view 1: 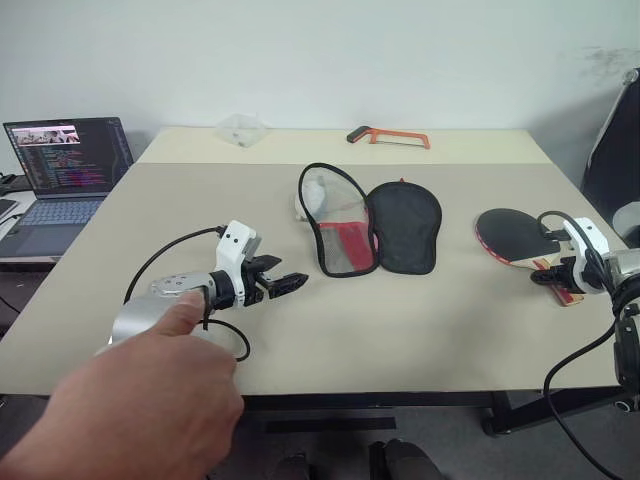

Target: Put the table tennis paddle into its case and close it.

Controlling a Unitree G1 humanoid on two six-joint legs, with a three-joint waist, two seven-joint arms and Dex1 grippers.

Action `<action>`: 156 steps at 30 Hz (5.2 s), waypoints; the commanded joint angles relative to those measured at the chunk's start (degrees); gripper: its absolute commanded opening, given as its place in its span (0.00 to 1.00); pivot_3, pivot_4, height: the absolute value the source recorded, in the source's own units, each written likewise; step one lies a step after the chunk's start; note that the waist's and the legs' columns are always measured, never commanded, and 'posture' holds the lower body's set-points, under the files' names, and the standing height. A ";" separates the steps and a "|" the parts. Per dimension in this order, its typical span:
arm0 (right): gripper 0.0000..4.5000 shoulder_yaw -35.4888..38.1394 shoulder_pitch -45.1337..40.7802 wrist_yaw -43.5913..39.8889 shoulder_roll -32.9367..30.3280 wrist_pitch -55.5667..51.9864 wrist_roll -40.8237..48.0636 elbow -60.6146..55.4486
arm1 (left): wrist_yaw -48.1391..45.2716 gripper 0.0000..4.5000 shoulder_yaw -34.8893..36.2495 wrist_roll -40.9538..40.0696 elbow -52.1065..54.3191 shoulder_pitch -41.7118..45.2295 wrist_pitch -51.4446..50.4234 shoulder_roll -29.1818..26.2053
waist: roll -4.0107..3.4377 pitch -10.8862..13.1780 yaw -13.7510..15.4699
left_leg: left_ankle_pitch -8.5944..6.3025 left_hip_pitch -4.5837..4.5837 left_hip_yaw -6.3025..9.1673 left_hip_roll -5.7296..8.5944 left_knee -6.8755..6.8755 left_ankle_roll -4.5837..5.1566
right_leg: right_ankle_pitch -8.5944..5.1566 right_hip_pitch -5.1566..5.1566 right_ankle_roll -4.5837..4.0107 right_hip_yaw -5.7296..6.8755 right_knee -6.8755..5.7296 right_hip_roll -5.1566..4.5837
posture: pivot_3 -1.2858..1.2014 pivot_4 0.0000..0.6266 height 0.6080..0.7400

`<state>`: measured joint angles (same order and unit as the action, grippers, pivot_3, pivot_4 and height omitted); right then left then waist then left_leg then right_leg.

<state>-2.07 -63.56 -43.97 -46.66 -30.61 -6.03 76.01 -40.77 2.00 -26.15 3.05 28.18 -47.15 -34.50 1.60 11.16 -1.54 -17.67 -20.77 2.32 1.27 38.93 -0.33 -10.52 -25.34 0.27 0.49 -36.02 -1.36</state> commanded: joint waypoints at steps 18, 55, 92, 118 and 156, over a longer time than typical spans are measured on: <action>0.21 15.34 -9.66 19.22 16.38 -13.75 13.77 -14.93 | 0.29 0.96 0.61 -0.08 2.75 0.27 0.38 -0.19 | -0.02 0.00 -0.75 | 0.09 -0.01 -0.01 -0.06 -0.01 -0.13 | 0.14 -0.12 -0.08 -0.16 -0.12 0.04 | 0.52 0.24 1.00; 0.21 22.79 -1.70 44.26 36.73 -22.56 23.81 -32.35 | 1.95 0.96 1.14 -0.70 6.02 -1.57 -1.84 -0.56 | -0.02 -0.01 -0.28 | 0.10 -0.09 0.05 0.02 0.03 -0.08 | 0.12 -0.46 -0.23 -0.07 -0.78 -0.05 | 0.52 0.24 1.00; 0.99 3.84 22.08 9.95 13.27 -20.93 31.34 -85.02 | -2.60 0.96 3.69 3.93 -9.19 4.43 7.87 -8.35 | -0.01 -0.02 -0.12 | 0.08 -0.11 0.15 0.01 0.01 -0.05 | 0.07 -0.45 -0.17 0.11 -0.65 0.06 | 0.52 0.24 1.00; 1.00 -0.10 30.52 1.36 11.83 -2.22 26.40 -90.71 | 8.49 0.01 -8.42 22.72 -44.08 29.06 32.48 20.89 | 0.16 0.02 0.57 | 0.10 -0.03 0.20 0.09 0.15 -0.06 | 0.07 -0.30 -0.13 0.11 -0.73 -0.02 | 0.52 0.24 1.00; 1.00 39.06 17.48 40.75 29.97 -35.48 48.02 -52.54 | -21.27 0.99 8.75 -5.79 0.73 5.97 9.04 -9.84 | 0.12 0.01 0.00 | 0.16 -0.14 -0.03 0.00 0.05 -0.02 | 0.14 -0.55 -0.28 -0.07 -0.83 0.07 | 0.52 0.24 1.00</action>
<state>36.89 -45.67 -3.34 -15.71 -65.81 41.53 23.49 -60.97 9.19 -30.19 0.91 34.02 -37.60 -43.05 1.73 11.17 -1.54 -17.50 -20.84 2.31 1.28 38.98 -0.34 -10.38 -25.81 -0.01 0.43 -36.85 -1.25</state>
